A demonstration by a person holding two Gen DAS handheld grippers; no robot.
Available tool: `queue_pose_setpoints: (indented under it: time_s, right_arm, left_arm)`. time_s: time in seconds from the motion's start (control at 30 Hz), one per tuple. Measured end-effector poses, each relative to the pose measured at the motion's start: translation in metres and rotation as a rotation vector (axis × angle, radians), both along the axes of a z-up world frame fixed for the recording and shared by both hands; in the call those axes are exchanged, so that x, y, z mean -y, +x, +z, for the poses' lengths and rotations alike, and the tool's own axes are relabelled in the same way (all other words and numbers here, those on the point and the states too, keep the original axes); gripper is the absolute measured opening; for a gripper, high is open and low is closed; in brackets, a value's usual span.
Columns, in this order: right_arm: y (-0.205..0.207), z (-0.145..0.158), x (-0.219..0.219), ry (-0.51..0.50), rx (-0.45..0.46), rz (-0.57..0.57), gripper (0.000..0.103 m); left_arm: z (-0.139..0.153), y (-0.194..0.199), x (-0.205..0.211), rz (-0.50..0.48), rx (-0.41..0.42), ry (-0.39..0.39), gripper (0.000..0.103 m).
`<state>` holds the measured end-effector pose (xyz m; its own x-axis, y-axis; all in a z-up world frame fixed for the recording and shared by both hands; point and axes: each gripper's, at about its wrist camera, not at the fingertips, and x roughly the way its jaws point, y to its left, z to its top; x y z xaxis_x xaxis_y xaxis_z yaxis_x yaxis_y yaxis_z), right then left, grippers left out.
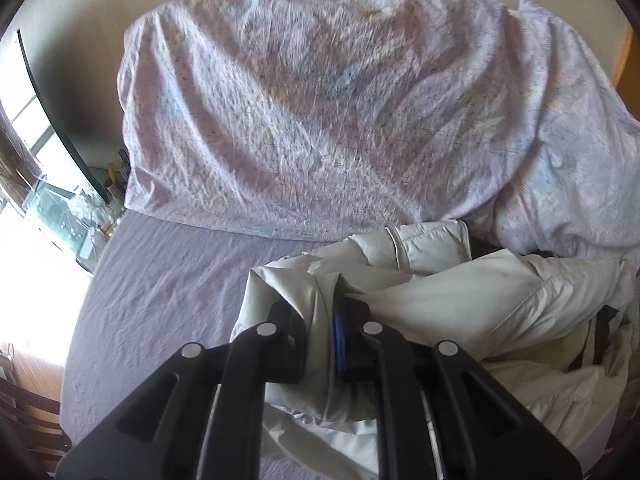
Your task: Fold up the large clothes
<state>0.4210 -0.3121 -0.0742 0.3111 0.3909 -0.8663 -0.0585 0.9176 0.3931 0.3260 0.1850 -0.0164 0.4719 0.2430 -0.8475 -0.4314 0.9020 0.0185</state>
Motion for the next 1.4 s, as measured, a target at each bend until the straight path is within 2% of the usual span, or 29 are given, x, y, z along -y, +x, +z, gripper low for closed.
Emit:
queue_pose_setpoints:
  time_s: [0.3, 0.53, 0.63, 0.73, 0.77, 0.8, 0.83, 0.87, 0.93, 0.97, 1.0, 1.13, 1.4]
  right_arm:
    - [0.046, -0.043, 0.01, 0.138, -0.12, -0.118, 0.012]
    - [0.064, -0.051, 0.007, 0.125, -0.149, -0.147, 0.013]
    - [0.066, -0.043, 0.012, 0.125, -0.149, -0.154, 0.013]
    - [0.066, -0.032, 0.02, 0.138, -0.135, -0.157, 0.013]
    - [0.066, -0.027, 0.022, 0.137, -0.125, -0.157, 0.014]
    - [0.063, -0.019, 0.025, 0.132, -0.102, -0.161, 0.02]
    - [0.061, -0.013, 0.028, 0.12, -0.082, -0.166, 0.028]
    - [0.061, -0.007, 0.03, 0.113, -0.061, -0.17, 0.033]
    - [0.052, 0.007, 0.032, 0.093, 0.008, -0.178, 0.058]
    - [0.049, 0.013, 0.032, 0.08, 0.042, -0.181, 0.063]
    - [0.043, 0.022, 0.03, 0.074, 0.078, -0.169, 0.065]
    - [0.033, 0.032, 0.006, 0.063, 0.096, -0.084, 0.065]
    - [0.011, 0.015, -0.057, 0.057, 0.03, 0.069, 0.065]
  left_arm:
    - [-0.038, 0.047, -0.029, 0.053, -0.073, -0.077, 0.019]
    - [-0.057, 0.074, -0.034, 0.081, -0.101, -0.09, 0.021]
    - [-0.056, 0.081, -0.034, 0.083, -0.104, -0.095, 0.026]
    - [-0.049, 0.084, -0.032, 0.071, -0.095, -0.08, 0.036]
    - [-0.044, 0.084, -0.031, 0.067, -0.081, -0.066, 0.046]
    - [-0.039, 0.084, -0.03, 0.067, -0.067, -0.049, 0.058]
    - [-0.032, 0.083, -0.029, 0.066, -0.049, -0.028, 0.062]
    - [-0.024, 0.082, -0.026, 0.057, -0.025, -0.016, 0.064]
    - [-0.015, 0.079, -0.023, 0.04, -0.007, -0.014, 0.066]
    - [-0.01, 0.076, -0.018, 0.026, 0.003, -0.004, 0.067]
    - [-0.006, 0.075, -0.015, 0.014, 0.009, 0.004, 0.069]
    - [0.0, 0.065, 0.005, -0.04, 0.016, 0.014, 0.07]
    - [-0.007, 0.044, 0.047, -0.111, -0.004, -0.016, 0.07]
